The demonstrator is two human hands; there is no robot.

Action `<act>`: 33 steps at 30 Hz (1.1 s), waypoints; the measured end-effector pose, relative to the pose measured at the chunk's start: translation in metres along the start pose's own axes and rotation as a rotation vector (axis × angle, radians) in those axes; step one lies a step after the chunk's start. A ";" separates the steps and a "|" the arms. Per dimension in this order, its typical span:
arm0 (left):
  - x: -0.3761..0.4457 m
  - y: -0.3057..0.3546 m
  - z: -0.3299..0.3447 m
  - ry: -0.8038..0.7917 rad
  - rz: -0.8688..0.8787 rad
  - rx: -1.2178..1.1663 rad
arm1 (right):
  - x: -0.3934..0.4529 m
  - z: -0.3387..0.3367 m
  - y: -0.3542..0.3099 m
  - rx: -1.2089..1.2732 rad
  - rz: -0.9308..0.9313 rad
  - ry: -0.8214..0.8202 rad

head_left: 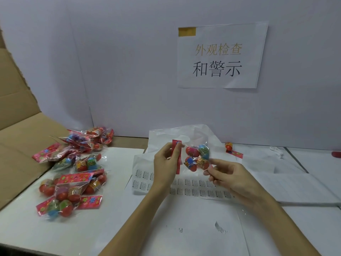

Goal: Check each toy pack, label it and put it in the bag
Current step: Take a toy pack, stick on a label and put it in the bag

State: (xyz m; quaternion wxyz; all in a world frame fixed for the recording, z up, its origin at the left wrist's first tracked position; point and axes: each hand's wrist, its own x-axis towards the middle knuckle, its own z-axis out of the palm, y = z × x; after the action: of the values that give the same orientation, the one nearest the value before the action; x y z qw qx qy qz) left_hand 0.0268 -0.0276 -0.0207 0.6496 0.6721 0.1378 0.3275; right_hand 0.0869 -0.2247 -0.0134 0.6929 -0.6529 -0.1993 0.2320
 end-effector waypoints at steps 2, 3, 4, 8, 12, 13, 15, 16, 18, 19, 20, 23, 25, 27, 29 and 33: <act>0.000 -0.001 -0.001 0.008 -0.009 0.013 | -0.001 0.004 0.002 -0.036 -0.106 0.077; 0.000 0.000 -0.001 -0.020 -0.035 0.021 | -0.001 0.005 0.001 -0.036 -0.156 0.107; 0.000 0.002 -0.001 -0.076 -0.095 0.001 | -0.001 0.006 0.000 -0.036 -0.202 0.128; -0.001 0.011 0.003 -0.339 -0.455 -0.423 | 0.002 0.006 0.005 -0.100 -0.353 0.171; -0.002 0.008 0.005 -0.388 -0.309 -0.479 | 0.007 0.005 0.009 -0.078 -0.368 0.193; -0.003 0.007 0.006 -0.390 -0.303 -0.503 | 0.007 0.006 0.009 0.060 -0.322 0.171; -0.003 0.006 0.006 -0.390 -0.304 -0.548 | 0.009 0.006 0.011 0.270 -0.197 0.124; -0.003 0.006 0.006 -0.393 -0.309 -0.557 | 0.009 0.007 0.012 0.283 -0.147 0.105; -0.003 0.005 0.006 -0.395 -0.325 -0.547 | 0.009 0.009 0.015 0.259 -0.091 0.068; -0.004 0.004 0.007 -0.391 -0.330 -0.550 | 0.008 0.010 0.015 0.260 -0.076 0.064; -0.004 0.004 0.007 -0.386 -0.332 -0.567 | 0.007 0.010 0.014 0.280 -0.061 0.070; -0.005 0.005 0.010 -0.316 -0.344 -0.587 | 0.007 0.006 0.013 0.371 0.031 0.053; -0.006 0.004 0.011 -0.242 -0.326 -0.459 | 0.007 0.004 0.011 0.360 0.070 -0.006; -0.007 0.004 0.009 -0.209 -0.226 -0.235 | 0.007 0.003 0.010 0.292 0.047 -0.045; -0.010 0.007 0.006 -0.242 -0.111 -0.053 | 0.007 0.004 0.009 0.244 0.006 -0.033; -0.014 0.006 0.010 -0.306 0.035 0.086 | 0.004 0.010 0.008 0.193 -0.032 0.002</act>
State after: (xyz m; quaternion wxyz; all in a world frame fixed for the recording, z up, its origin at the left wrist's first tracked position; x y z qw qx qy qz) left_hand 0.0208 -0.0451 -0.0180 0.6279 0.7436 0.0394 0.2264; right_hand 0.0842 -0.2141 -0.0211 0.7563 -0.5803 -0.1856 0.2384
